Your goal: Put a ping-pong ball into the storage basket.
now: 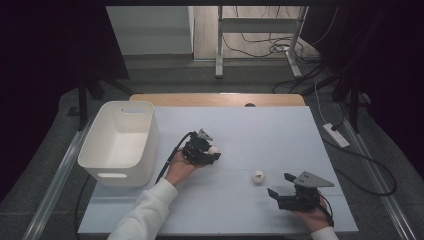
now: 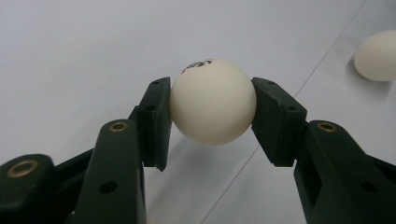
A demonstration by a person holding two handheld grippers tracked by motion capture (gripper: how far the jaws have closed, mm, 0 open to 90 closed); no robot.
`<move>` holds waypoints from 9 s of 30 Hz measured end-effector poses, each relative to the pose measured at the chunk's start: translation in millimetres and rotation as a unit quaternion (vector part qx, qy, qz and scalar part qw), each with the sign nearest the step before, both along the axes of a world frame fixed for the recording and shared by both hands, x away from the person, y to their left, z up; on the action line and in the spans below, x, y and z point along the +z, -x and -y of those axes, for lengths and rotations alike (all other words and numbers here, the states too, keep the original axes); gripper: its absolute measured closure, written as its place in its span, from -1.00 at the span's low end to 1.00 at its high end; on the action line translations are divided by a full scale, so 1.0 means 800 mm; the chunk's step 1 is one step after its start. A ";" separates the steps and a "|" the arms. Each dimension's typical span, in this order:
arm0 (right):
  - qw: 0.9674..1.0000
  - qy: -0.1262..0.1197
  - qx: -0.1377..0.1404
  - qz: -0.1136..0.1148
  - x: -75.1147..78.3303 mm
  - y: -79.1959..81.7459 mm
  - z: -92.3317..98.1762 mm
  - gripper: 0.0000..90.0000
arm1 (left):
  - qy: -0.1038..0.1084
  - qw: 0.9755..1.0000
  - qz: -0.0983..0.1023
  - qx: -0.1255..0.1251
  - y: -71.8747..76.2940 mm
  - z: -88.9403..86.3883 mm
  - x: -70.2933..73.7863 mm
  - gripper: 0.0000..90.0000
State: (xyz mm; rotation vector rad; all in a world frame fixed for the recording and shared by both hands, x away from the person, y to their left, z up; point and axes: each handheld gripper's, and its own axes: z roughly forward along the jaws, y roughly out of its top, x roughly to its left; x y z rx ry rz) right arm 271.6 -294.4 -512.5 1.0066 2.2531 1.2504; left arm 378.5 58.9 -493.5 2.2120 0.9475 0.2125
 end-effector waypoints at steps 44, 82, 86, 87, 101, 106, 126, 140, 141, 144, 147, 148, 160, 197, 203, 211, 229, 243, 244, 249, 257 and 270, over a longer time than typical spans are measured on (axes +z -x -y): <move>1.000 -0.002 -0.002 0.003 0.001 0.000 0.000 -0.69 | 0.062 0.996 0.057 -0.005 0.028 -0.012 0.037 0.13; 1.000 -0.002 -0.004 0.003 0.001 -0.001 0.000 -0.69 | 0.108 0.990 0.086 0.010 0.036 -0.036 0.068 0.13; 1.000 -0.002 -0.006 0.004 0.001 0.000 0.000 -0.69 | 0.109 0.990 0.091 0.010 0.037 -0.037 0.074 0.13; 1.000 -0.002 -0.006 0.004 0.001 0.000 0.000 -0.69 | 0.110 0.990 0.091 0.010 0.037 -0.037 0.075 0.13; 1.000 -0.002 -0.006 0.004 0.001 -0.001 0.000 -0.69 | 0.123 0.987 0.106 0.016 0.037 -0.045 0.090 0.13; 1.000 -0.002 -0.005 0.004 0.001 -0.001 0.000 -0.69 | 0.130 0.985 0.113 0.018 0.038 -0.048 0.097 0.13; 1.000 -0.002 -0.005 0.005 0.002 0.000 -0.001 -0.69 | 0.143 0.980 0.132 0.029 0.040 -0.061 0.120 0.13; 1.000 -0.002 -0.005 0.005 0.002 0.000 -0.001 -0.69 | 0.151 0.978 0.140 0.035 0.040 -0.069 0.130 0.13; 1.000 -0.002 -0.005 0.005 0.002 0.000 -0.001 -0.69 | 0.150 0.978 0.141 0.035 0.040 -0.070 0.131 0.13; 1.000 -0.002 -0.006 0.005 0.002 0.000 -0.001 -0.69 | 0.151 0.978 0.142 0.038 0.039 -0.072 0.133 0.13; 1.000 -0.002 -0.006 0.005 0.002 0.000 0.000 -0.69 | 0.153 0.977 0.142 0.040 0.039 -0.074 0.135 0.13; 1.000 -0.002 -0.006 0.005 0.002 0.000 -0.001 -0.69 | 0.153 0.977 0.143 0.040 0.039 -0.075 0.136 0.13; 1.000 -0.002 -0.006 0.005 0.002 0.000 -0.001 -0.69 | 0.153 0.975 0.152 0.045 0.040 -0.083 0.147 0.13; 1.000 -0.003 -0.010 0.005 0.002 -0.001 0.000 -0.69 | 0.155 0.971 0.169 0.074 0.040 -0.111 0.165 0.13; 1.000 -0.004 -0.011 0.006 0.002 -0.001 0.000 -0.69 | 0.149 0.970 0.171 0.081 0.038 -0.118 0.168 0.13; 1.000 -0.002 -0.011 0.006 0.002 0.000 0.000 -0.69 | 0.149 0.969 0.172 0.091 0.037 -0.129 0.173 0.13; 1.000 -0.002 -0.011 0.006 0.002 -0.001 0.000 -0.69 | 0.139 0.968 0.176 0.113 0.030 -0.147 0.174 0.13; 1.000 0.000 -0.010 0.007 0.001 -0.001 -0.001 -0.69 | 0.142 0.967 0.171 0.128 0.026 -0.164 0.175 0.13; 1.000 0.000 -0.010 0.007 0.001 -0.001 -0.001 -0.69 | 0.142 0.966 0.172 0.131 0.026 -0.167 0.176 0.13; 1.000 0.000 -0.010 0.007 0.001 -0.001 -0.001 -0.69 | 0.140 0.965 0.174 0.139 0.026 -0.176 0.178 0.13; 1.000 0.001 -0.010 0.007 0.001 -0.001 -0.001 -0.69 | 0.138 0.964 0.172 0.150 0.024 -0.187 0.177 0.13; 1.000 0.000 -0.011 0.007 0.001 -0.001 0.000 -0.69 | 0.140 0.961 0.169 0.168 0.018 -0.204 0.176 0.13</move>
